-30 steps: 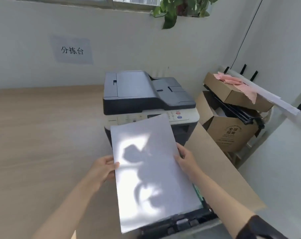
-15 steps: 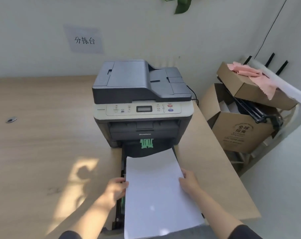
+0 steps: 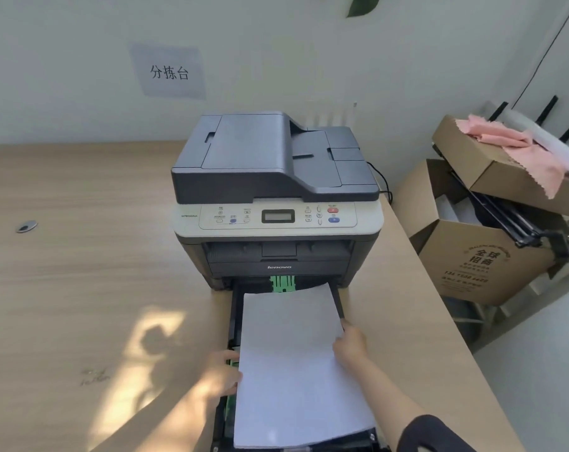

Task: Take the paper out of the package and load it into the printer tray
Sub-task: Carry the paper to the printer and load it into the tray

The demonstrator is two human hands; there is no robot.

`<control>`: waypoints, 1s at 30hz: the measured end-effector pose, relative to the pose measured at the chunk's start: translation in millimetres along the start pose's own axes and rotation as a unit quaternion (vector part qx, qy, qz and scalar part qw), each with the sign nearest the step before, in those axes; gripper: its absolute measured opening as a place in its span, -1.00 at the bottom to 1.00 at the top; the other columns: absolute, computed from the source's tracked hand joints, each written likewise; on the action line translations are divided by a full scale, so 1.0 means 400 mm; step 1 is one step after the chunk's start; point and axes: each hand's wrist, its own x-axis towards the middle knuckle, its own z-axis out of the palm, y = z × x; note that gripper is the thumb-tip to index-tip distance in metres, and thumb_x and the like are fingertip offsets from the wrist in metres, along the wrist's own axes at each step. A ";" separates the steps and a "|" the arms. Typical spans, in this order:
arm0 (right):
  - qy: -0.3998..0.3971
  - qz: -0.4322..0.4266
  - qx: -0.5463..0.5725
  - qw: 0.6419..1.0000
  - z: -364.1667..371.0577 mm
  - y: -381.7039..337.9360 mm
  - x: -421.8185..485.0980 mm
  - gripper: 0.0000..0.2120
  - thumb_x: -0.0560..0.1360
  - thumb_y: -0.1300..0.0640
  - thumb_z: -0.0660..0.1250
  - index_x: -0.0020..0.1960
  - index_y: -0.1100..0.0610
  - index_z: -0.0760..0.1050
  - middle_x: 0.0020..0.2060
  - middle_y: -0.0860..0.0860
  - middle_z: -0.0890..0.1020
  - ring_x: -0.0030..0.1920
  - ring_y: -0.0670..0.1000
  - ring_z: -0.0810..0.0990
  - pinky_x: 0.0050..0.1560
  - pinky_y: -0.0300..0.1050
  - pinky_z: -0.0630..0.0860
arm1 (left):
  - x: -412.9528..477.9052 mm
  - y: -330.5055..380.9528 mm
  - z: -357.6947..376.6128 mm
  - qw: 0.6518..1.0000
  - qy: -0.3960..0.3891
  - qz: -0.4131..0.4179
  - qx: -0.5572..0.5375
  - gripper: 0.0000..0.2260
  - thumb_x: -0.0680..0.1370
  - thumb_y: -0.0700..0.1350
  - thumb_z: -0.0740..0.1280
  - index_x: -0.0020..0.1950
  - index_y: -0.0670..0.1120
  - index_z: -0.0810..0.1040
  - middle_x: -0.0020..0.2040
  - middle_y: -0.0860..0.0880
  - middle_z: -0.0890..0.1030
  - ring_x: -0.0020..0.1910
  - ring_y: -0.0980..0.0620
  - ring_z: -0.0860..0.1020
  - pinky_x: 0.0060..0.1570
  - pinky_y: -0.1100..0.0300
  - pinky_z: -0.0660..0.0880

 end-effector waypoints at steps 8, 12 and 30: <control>0.037 -0.037 -0.001 0.999 0.010 0.041 -0.012 -0.39 0.61 0.60 0.07 0.57 0.27 0.46 0.19 0.28 0.70 0.06 0.22 0.60 -0.23 -0.24 0.35 | 0.014 -0.026 0.012 0.998 0.030 0.041 -0.025 -0.64 0.38 -0.52 0.15 0.08 -0.24 0.50 -0.46 -0.06 0.65 -0.42 0.02 0.64 -0.40 0.25 0.57; 0.038 -0.030 0.000 0.999 0.013 0.044 -0.004 -0.40 0.63 0.58 0.07 0.59 0.26 0.45 0.13 0.08 0.62 0.12 0.13 0.57 0.10 -0.30 0.39 | 0.017 -0.029 0.011 0.996 0.051 0.048 -0.052 -0.63 0.41 -0.51 0.15 0.11 -0.21 0.51 -0.43 -0.06 0.65 -0.48 0.13 0.63 -0.52 0.37 0.51; -0.061 -0.114 -0.336 0.933 0.043 0.002 0.028 -0.21 0.73 0.47 0.19 0.77 0.26 -0.22 0.77 0.21 -0.14 0.77 0.14 0.00 0.76 -0.14 0.15 | 0.120 -0.046 0.021 0.942 0.137 0.127 0.278 -0.69 0.40 -0.35 0.12 -0.26 0.09 0.39 -0.25 0.06 0.49 -0.22 -0.08 0.50 -0.16 0.19 0.46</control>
